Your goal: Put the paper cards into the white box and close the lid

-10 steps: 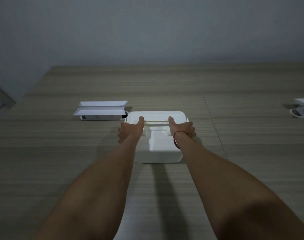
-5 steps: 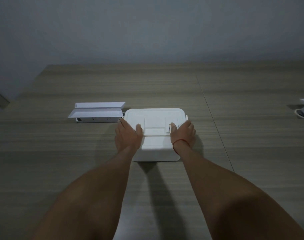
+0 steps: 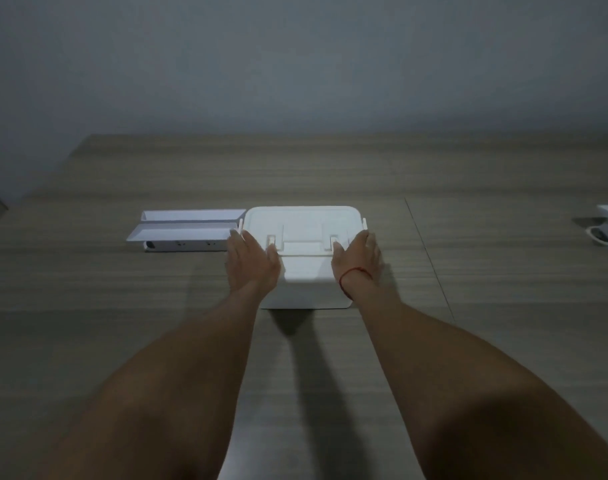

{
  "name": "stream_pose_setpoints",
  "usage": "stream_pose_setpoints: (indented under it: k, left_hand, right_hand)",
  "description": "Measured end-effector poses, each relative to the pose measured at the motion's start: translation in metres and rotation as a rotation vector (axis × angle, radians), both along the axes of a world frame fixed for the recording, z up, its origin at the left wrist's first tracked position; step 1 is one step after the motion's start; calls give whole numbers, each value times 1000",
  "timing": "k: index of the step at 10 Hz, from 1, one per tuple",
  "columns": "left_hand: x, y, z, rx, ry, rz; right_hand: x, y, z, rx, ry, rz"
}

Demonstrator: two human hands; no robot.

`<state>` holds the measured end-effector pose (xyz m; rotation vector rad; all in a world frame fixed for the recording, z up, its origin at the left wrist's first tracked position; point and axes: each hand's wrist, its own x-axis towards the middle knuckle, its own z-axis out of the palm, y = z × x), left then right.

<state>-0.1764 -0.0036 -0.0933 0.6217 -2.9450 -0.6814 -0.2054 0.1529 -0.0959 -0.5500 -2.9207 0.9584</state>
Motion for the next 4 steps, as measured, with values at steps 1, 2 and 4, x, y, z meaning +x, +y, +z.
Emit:
stream_pose_setpoints:
  k: [1,2,4]
  left_hand:
    - [28,5,-5,-61,29,-82]
    - [56,9,-13,0,81,-92]
    - [108,8,-59,93,83,-76]
  right_hand:
    - [30,10,-5,41,28,119]
    - [65,19,-16,37,104,188]
    - [125,18,-54,11,19,236]
